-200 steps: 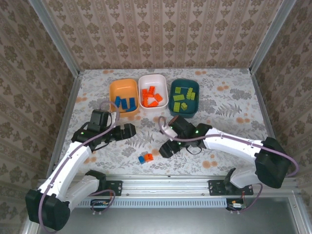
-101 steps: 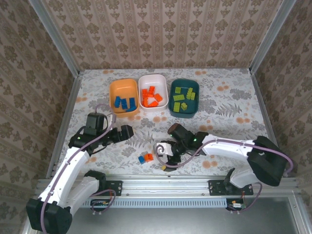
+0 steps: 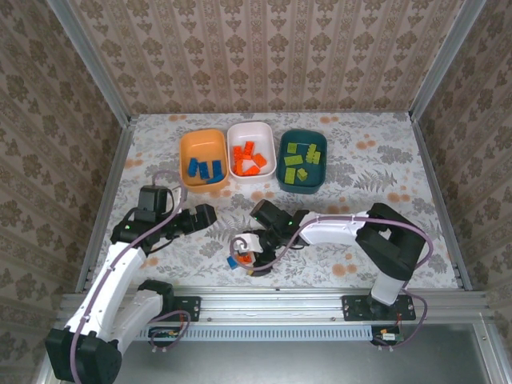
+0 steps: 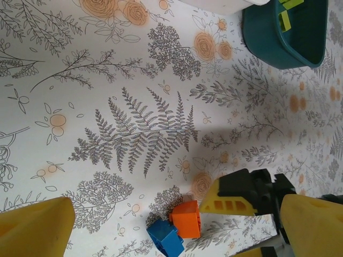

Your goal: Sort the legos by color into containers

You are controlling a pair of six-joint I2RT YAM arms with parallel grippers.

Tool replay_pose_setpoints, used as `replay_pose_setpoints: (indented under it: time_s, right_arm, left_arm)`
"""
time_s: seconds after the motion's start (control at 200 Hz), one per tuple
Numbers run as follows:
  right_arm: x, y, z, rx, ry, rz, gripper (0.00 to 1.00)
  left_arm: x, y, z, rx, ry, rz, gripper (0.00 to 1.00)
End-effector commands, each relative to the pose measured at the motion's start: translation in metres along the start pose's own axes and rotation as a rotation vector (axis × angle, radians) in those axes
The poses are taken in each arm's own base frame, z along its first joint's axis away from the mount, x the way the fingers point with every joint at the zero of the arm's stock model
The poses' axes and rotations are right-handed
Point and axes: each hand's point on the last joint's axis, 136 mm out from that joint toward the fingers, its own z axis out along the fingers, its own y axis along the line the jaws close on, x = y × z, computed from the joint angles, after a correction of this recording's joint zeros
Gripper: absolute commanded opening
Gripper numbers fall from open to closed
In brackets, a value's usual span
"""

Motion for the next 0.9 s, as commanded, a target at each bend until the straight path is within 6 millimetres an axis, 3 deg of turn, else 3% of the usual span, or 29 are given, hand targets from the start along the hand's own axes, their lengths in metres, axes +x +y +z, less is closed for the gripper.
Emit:
replay_pose_setpoints:
  time_s: [0.0,0.66,0.895]
  right_arm:
    - [-0.011,-0.005,0.006,-0.012,-0.007,-0.011,0.79]
    - [0.014,-0.003,0.023,-0.054,0.15,0.017,0.59]
    - [0.014,-0.007,0.023,-0.025,0.146,0.028,0.41]
  left_arm:
    - [0.006,0.002,-0.002,0.007,0.017,0.005,1.0]
    - [0.006,0.004,-0.001,0.004,0.013,0.001,1.0]
    - [0.005,0.003,-0.002,0.005,0.008,0.001,1.0]
